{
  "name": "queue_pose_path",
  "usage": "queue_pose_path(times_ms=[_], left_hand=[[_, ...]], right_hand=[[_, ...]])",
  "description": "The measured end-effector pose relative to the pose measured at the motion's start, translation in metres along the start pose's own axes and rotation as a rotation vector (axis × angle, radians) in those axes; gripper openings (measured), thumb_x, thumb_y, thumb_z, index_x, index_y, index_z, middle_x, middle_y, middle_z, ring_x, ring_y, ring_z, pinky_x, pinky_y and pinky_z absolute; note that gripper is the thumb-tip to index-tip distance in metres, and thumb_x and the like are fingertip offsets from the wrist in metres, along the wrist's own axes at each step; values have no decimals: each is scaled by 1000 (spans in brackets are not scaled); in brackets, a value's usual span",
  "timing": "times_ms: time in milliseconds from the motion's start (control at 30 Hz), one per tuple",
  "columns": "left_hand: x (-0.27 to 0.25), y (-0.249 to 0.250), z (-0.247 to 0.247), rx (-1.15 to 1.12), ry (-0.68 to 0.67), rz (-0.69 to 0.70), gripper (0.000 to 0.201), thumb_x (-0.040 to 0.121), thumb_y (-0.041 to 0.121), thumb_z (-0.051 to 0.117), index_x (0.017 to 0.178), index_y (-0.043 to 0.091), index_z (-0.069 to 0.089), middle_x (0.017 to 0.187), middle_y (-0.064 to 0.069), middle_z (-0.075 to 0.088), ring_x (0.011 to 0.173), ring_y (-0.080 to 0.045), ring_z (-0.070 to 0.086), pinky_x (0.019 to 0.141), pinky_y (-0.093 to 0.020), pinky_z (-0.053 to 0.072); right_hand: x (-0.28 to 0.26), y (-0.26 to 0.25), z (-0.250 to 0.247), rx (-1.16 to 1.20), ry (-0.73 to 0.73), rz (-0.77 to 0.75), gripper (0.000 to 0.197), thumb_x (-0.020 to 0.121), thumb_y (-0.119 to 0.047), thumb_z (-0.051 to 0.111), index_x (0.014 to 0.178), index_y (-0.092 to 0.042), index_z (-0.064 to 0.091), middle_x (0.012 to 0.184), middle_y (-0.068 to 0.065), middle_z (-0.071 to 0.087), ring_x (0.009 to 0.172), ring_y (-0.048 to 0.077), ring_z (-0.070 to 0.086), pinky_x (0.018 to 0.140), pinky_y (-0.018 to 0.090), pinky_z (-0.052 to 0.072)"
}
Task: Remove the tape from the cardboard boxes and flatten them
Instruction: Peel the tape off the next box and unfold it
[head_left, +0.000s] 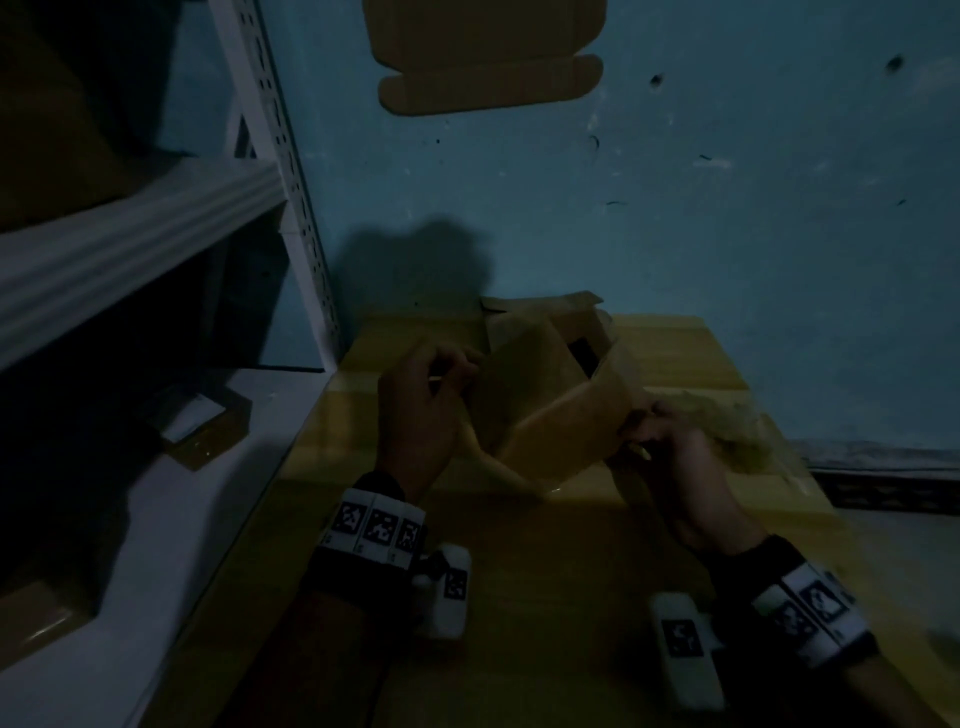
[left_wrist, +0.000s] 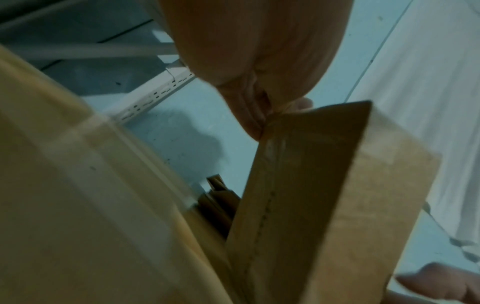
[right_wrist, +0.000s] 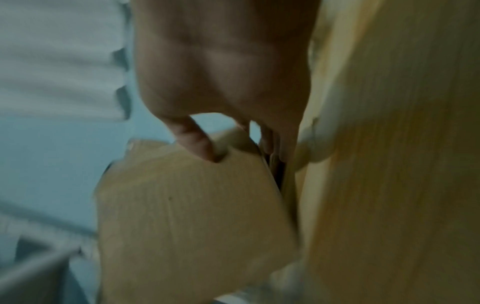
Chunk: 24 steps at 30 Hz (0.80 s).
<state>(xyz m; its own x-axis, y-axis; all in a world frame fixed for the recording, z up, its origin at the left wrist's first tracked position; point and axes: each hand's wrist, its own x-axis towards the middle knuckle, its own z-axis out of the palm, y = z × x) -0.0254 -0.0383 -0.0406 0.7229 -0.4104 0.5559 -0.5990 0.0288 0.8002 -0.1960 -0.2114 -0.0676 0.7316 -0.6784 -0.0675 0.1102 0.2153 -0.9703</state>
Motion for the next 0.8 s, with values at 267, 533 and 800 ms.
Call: queue_pose_path(times_ms=[267,533,800], left_hand=[[3,4,-4,69,-21,138,16,88,3,68,82,18,65,90,19,65,87,5,63,71,-11,50],[-1,11,-4,-129,-141,-37,20,79,7,77,89,24,71,95,7,74,91,-7,70,78,-24,57],[1,23,-5,-184,-60,-42,22,67,2,84,88,6,77,85,5,74,82,-7,73,75,-18,56]], right_hand=[[-2,-5,-1,-138,58,-187,21,102,-11,41,112,-6,59,106,1,66,91,4,69,81,28,50],[-9,-17,1,-198,1,-308,44,99,-50,45,115,-15,66,119,-4,67,111,8,63,96,37,48],[-6,-15,-2,-86,-44,-305,35,91,-43,56,97,-8,59,95,-7,68,93,9,67,89,38,54]])
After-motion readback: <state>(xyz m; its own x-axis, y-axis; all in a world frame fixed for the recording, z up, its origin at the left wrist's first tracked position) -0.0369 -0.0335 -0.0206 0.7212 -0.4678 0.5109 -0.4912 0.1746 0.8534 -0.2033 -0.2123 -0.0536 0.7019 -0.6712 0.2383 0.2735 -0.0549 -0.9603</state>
